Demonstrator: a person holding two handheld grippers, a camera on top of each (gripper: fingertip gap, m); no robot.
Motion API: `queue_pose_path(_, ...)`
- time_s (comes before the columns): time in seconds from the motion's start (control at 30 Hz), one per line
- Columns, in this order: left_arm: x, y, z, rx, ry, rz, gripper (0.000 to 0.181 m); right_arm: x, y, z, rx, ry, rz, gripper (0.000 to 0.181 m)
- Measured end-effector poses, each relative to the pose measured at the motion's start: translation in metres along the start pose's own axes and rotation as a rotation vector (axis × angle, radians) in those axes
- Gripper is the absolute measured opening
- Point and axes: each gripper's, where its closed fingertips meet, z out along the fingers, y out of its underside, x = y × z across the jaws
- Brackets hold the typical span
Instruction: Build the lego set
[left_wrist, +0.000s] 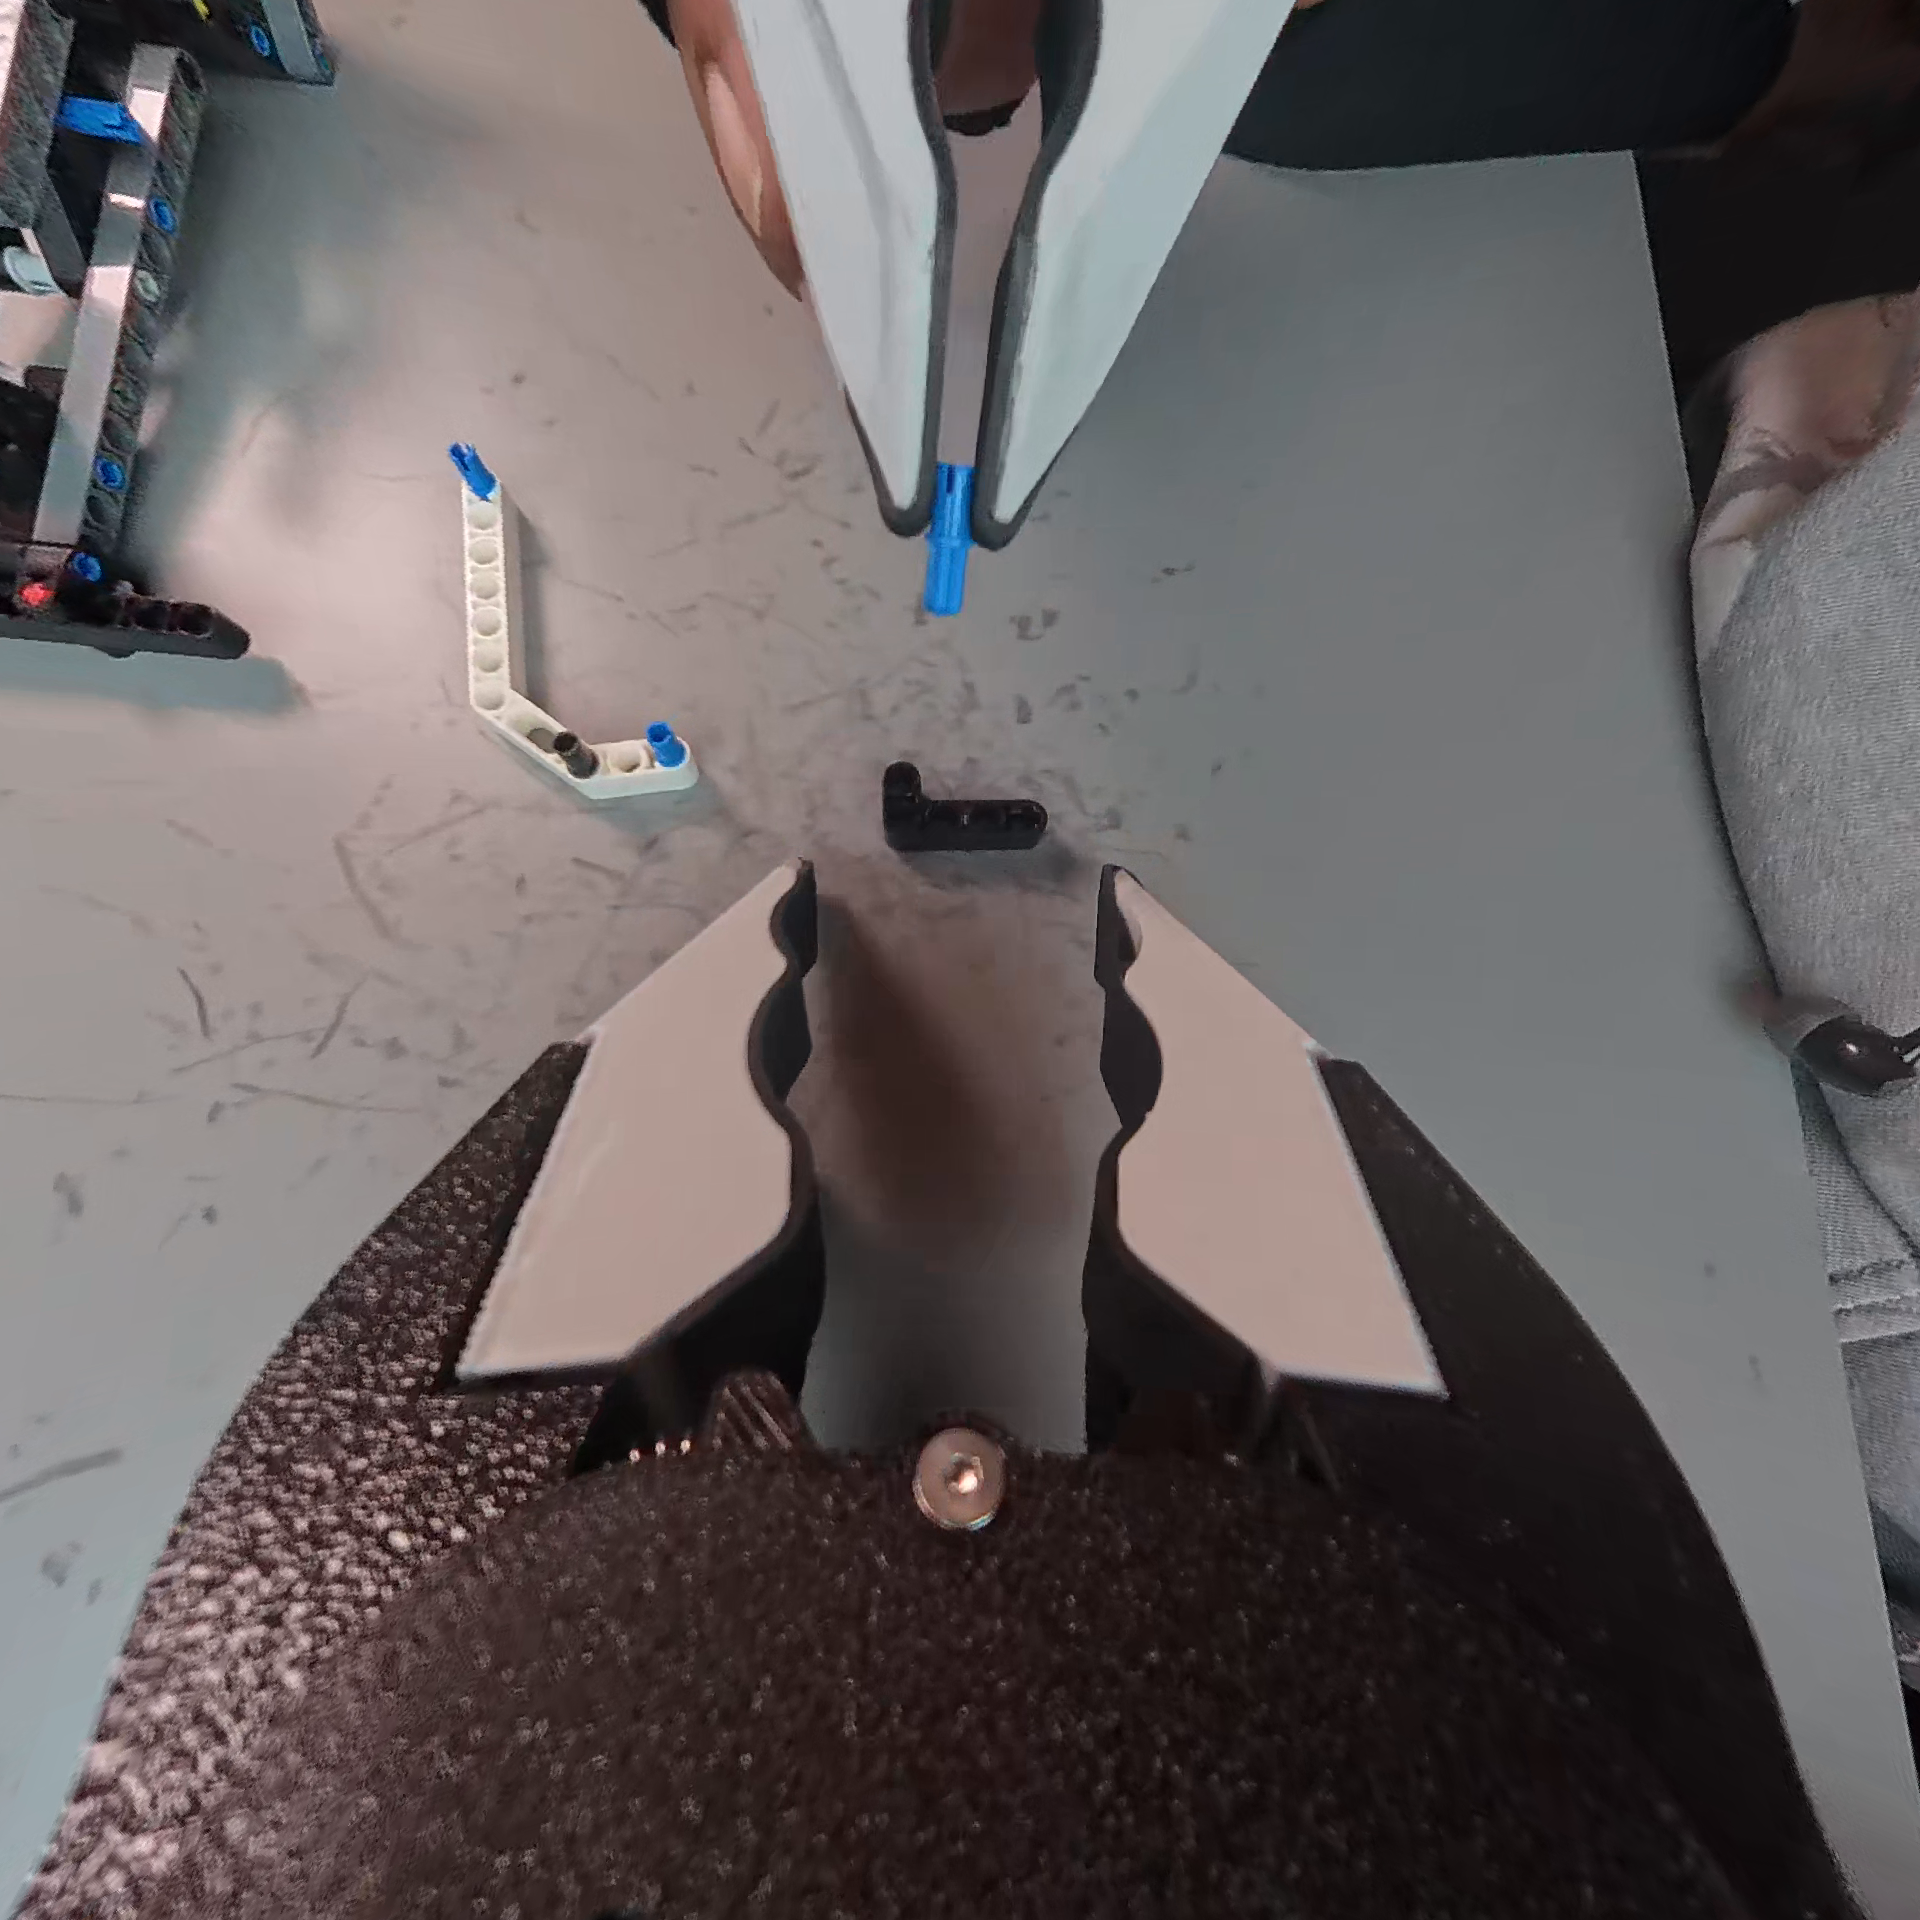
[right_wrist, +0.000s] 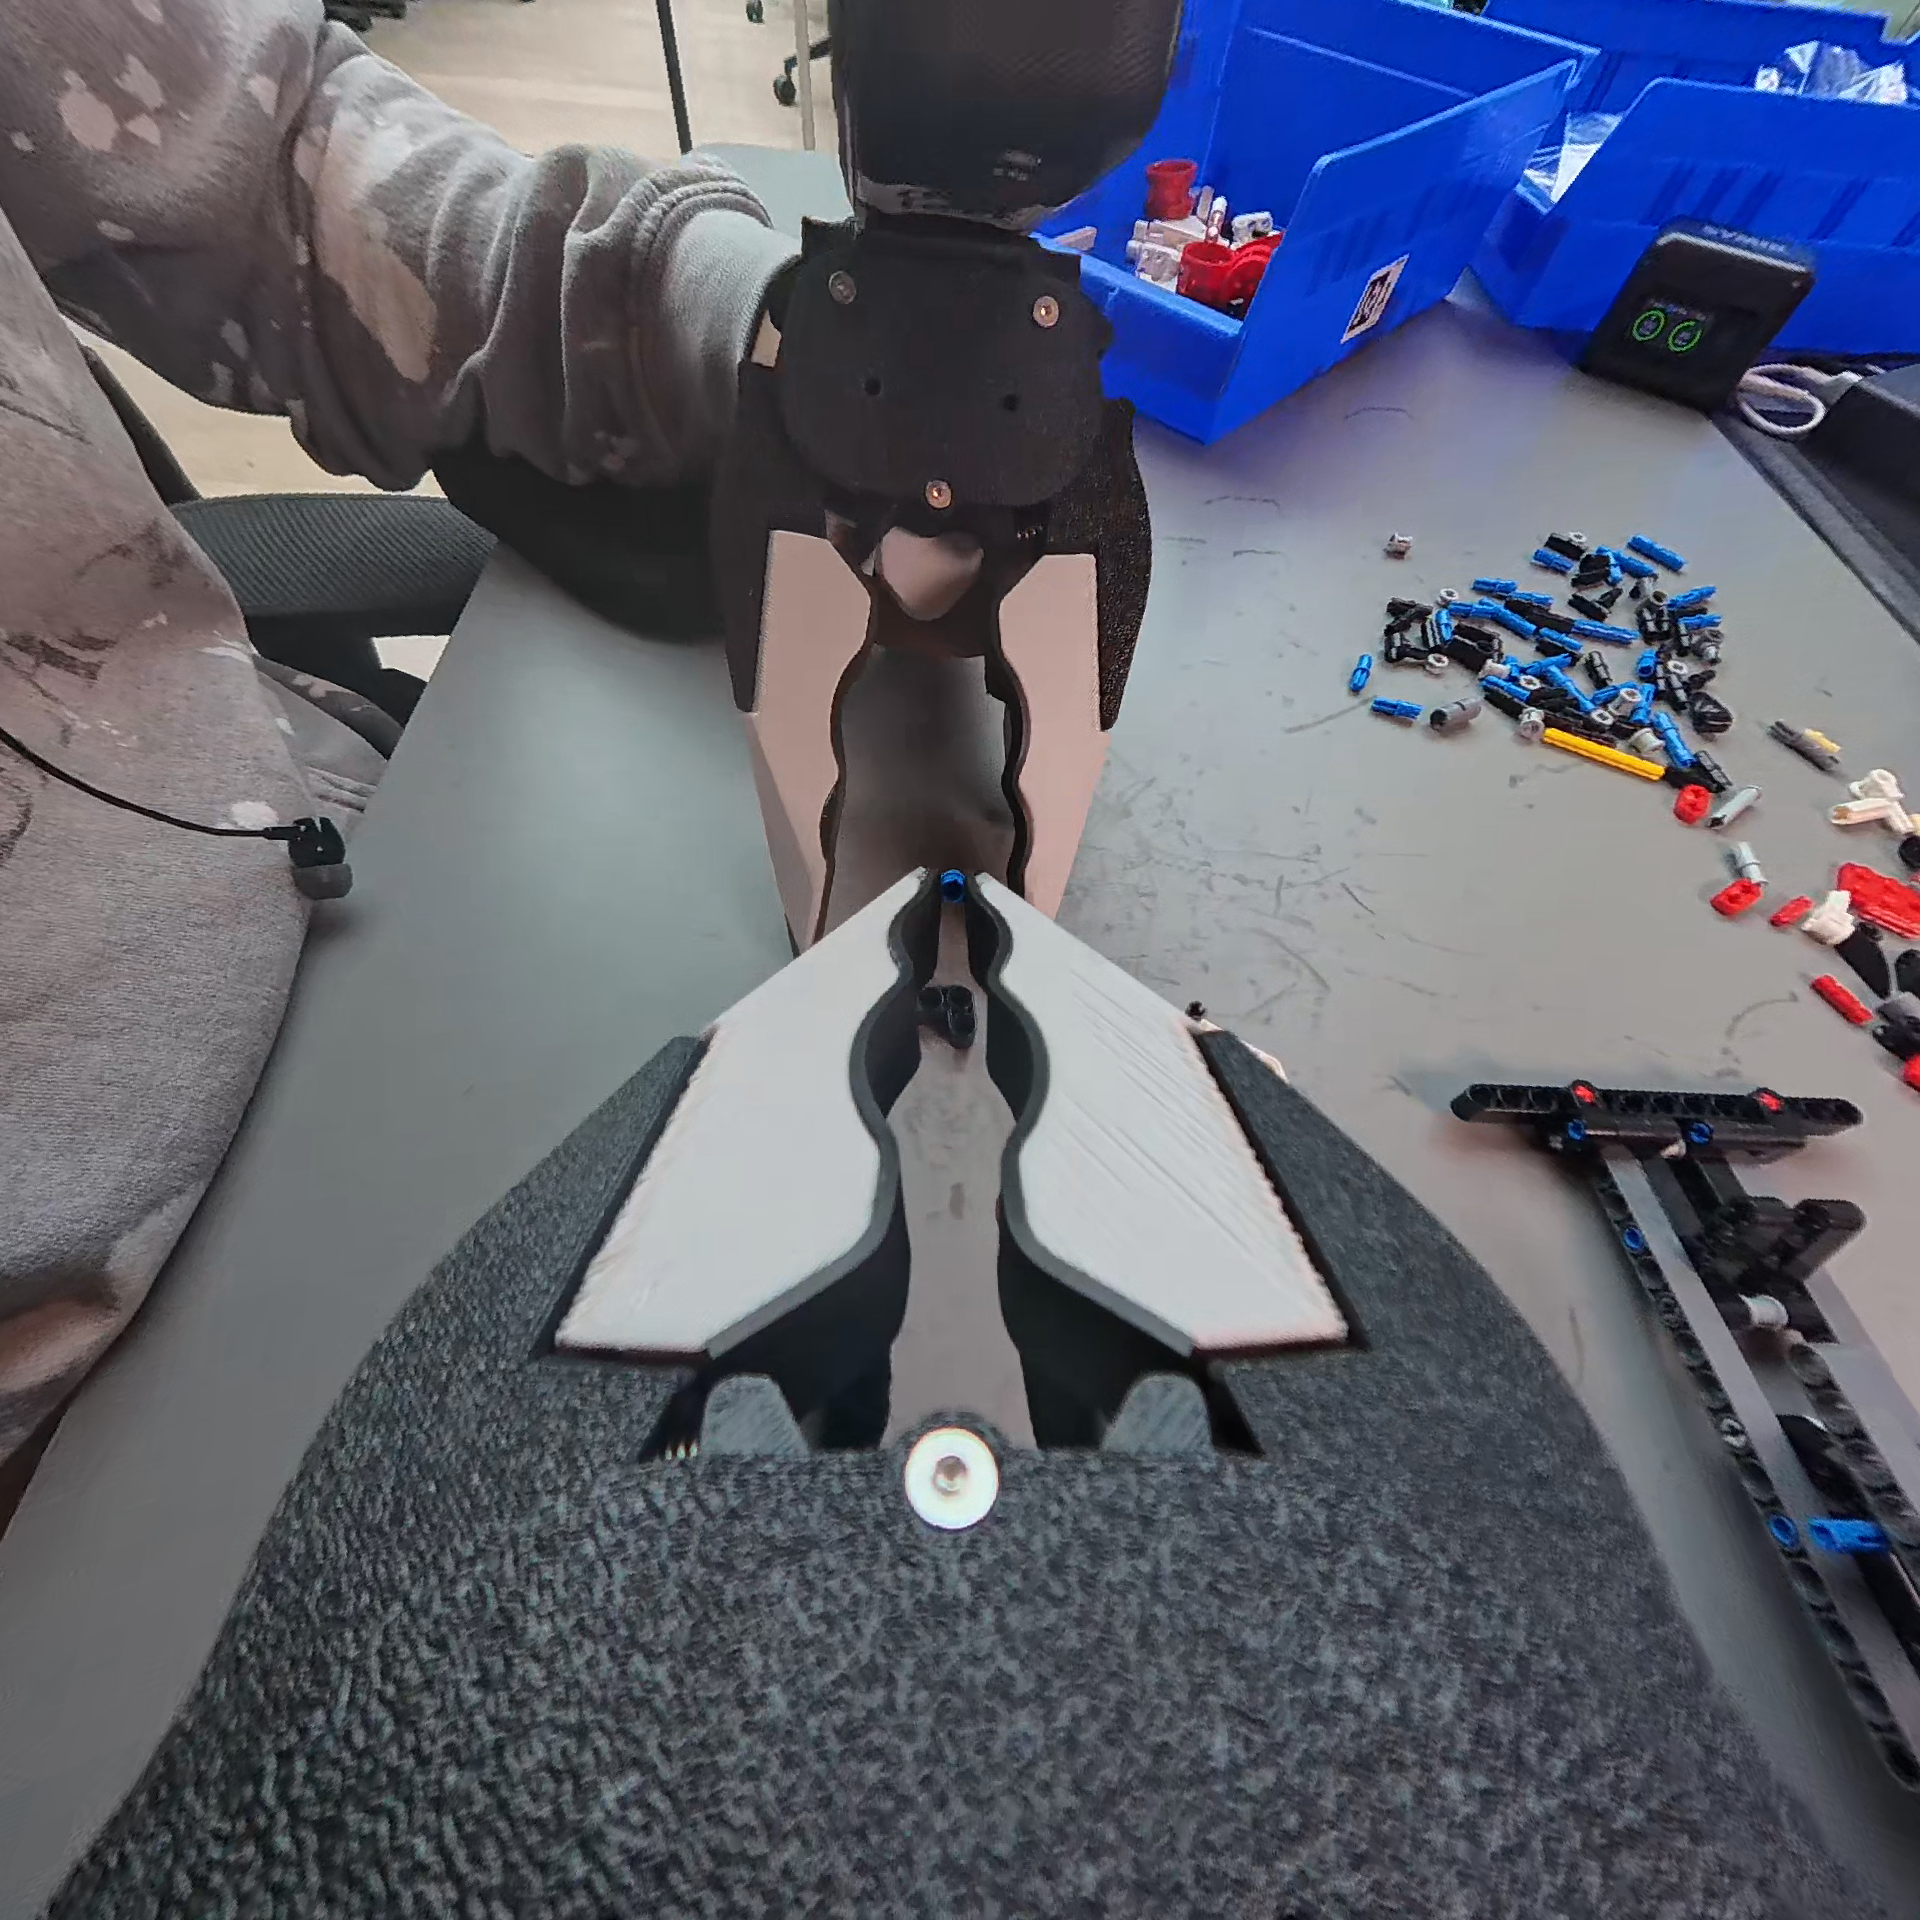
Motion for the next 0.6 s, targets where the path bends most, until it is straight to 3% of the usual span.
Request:
queue_pose_path(0.3,-0.0005,-0.0019,0.0065,-0.018,-0.067,-0.006,0.034,-0.0006,0.007,0.0028,-0.024,-0.007,0.004,0.004)
queue_pose_path(0.6,0.0002,0.0,0.0042,-0.029,-0.124,-0.058,0.032,0.0015,0.0098,0.0043,-0.033,0.0,0.01,0.004)
